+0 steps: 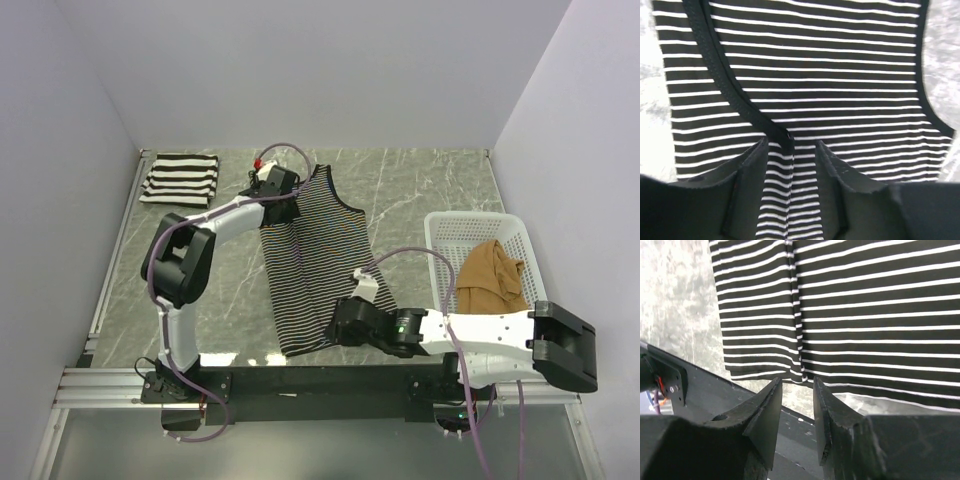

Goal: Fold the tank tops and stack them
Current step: Fold the tank top

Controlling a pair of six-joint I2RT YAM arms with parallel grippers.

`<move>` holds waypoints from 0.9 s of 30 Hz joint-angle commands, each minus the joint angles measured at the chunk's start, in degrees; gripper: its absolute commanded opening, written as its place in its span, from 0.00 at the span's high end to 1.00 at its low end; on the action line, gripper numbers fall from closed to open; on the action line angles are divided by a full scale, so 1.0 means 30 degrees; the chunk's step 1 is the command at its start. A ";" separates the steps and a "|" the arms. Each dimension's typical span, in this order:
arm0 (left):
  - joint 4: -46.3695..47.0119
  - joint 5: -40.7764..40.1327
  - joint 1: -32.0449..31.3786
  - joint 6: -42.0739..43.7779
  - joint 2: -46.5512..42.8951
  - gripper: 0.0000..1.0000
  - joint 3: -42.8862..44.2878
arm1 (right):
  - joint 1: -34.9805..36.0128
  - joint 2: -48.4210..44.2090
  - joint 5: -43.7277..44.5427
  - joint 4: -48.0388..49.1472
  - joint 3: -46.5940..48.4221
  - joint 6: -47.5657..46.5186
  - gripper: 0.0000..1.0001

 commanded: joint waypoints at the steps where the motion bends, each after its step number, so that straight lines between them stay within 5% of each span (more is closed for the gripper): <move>1: 0.1434 -0.0228 0.0383 0.0322 -0.2508 0.58 -0.0671 | 0.0428 -0.0479 0.1972 -0.1354 0.0473 0.0010 0.61; 9: 0.0292 -0.0024 0.1088 -0.0529 -0.1901 0.99 -0.1347 | 0.0635 0.4641 0.2119 -0.1911 0.4984 -0.3097 0.69; 19: 0.0496 0.1001 0.2289 0.0085 0.0269 0.99 -0.1758 | 0.1364 0.9012 0.1945 -0.2204 0.6157 -0.3860 0.85; 27: 0.0498 0.1996 0.2961 0.1754 0.1588 0.94 -0.0471 | 0.3681 1.3138 -0.0745 -0.1329 1.0373 -0.4211 0.87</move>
